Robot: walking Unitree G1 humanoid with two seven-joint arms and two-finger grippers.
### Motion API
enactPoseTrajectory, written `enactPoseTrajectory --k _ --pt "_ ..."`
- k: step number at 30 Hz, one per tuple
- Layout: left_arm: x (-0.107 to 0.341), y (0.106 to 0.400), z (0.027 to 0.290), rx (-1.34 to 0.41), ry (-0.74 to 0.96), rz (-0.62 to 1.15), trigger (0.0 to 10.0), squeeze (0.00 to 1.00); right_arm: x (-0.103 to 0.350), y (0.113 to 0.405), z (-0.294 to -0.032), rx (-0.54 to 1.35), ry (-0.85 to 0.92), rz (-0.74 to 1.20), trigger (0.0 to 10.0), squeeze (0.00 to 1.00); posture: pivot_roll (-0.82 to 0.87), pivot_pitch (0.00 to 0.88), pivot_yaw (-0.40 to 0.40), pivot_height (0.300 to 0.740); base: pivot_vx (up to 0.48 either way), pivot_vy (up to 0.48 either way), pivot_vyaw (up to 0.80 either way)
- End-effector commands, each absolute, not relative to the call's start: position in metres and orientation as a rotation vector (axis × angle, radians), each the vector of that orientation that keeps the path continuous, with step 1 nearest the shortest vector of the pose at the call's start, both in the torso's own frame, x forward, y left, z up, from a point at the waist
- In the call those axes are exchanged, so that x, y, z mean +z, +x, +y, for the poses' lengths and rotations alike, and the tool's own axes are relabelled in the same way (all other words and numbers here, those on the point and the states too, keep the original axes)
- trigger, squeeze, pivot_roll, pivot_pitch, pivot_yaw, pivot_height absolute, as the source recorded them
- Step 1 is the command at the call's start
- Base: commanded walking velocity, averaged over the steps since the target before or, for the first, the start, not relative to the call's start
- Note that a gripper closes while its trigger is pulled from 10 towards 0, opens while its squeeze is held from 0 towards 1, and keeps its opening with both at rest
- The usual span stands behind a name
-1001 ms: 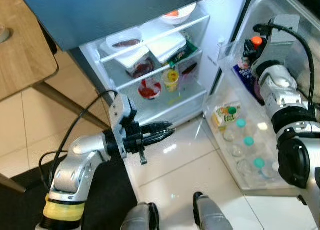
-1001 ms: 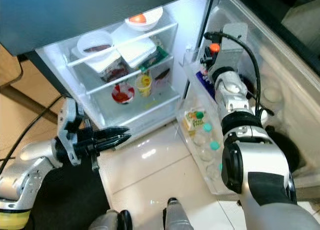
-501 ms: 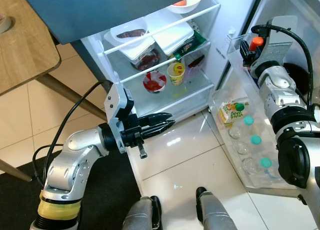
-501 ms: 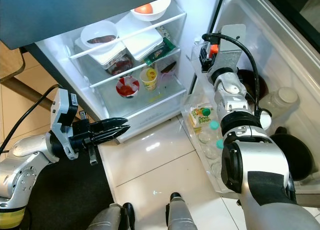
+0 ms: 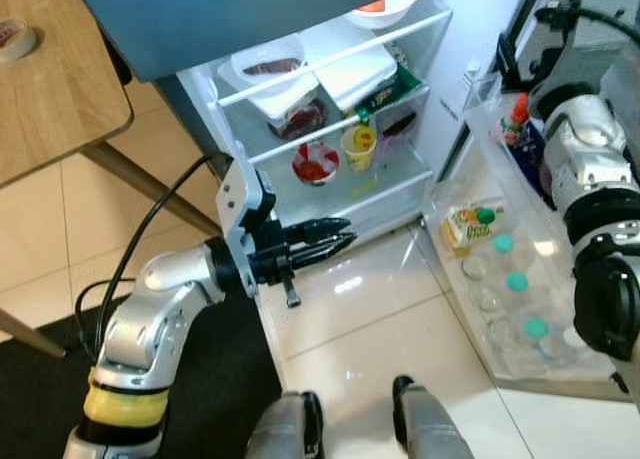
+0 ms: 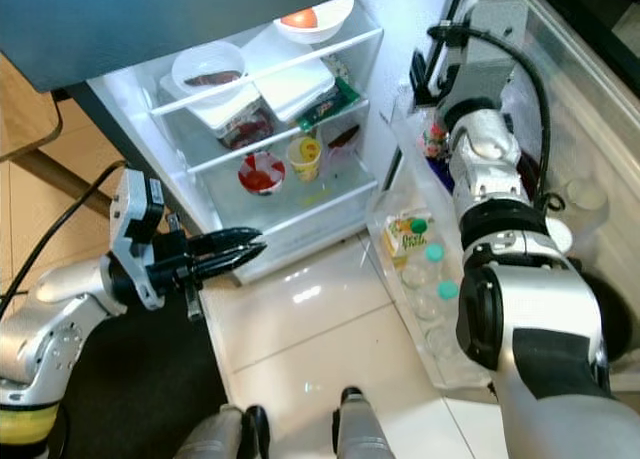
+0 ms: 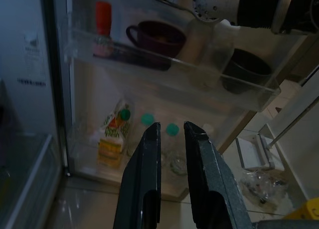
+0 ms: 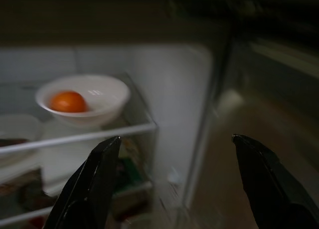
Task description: Restocking fridge
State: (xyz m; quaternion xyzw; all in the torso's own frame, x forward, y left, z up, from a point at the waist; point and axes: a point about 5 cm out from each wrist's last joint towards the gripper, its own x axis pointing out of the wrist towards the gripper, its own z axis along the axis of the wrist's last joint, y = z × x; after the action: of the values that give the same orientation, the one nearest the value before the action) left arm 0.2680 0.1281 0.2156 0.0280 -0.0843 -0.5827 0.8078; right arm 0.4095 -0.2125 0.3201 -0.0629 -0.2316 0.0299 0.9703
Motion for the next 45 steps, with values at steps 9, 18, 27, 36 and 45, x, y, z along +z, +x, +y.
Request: enactPoseTrajectory --k 9,18,27,36,45 --pt "0.201 0.274 0.119 -1.237 0.019 -0.19 10.0 0.0 0.27 0.382 -0.192 0.428 -0.054 -0.456 10.0 0.0 0.06 0.133 0.057 0.74 0.0 0.0 0.0" --pt "0.183 0.283 0.119 -1.183 -0.013 -0.175 10.0 0.0 0.193 0.309 -0.156 0.959 0.004 -0.245 10.0 0.0 0.04 0.077 0.045 0.74 0.0 0.0 0.0" --pt "0.117 0.287 0.145 -0.996 -0.073 0.015 10.0 0.0 0.1 0.29 -0.15 0.926 0.029 0.117 10.0 0.0 0.03 0.022 0.026 0.74 0.0 0.0 0.0" --pt "0.034 0.276 0.178 -0.726 -0.137 0.319 10.0 0.0 0.013 0.275 -0.187 0.498 0.112 0.452 10.0 0.0 0.01 0.0 0.011 0.74 0.0 0.0 0.0" --pt "-0.02 0.242 0.221 -0.39 -0.196 0.569 10.0 0.0 -0.05 0.21 -0.228 0.211 0.136 0.757 10.0 0.0 -0.01 0.0 0.026 0.74 0.0 0.0 0.0"
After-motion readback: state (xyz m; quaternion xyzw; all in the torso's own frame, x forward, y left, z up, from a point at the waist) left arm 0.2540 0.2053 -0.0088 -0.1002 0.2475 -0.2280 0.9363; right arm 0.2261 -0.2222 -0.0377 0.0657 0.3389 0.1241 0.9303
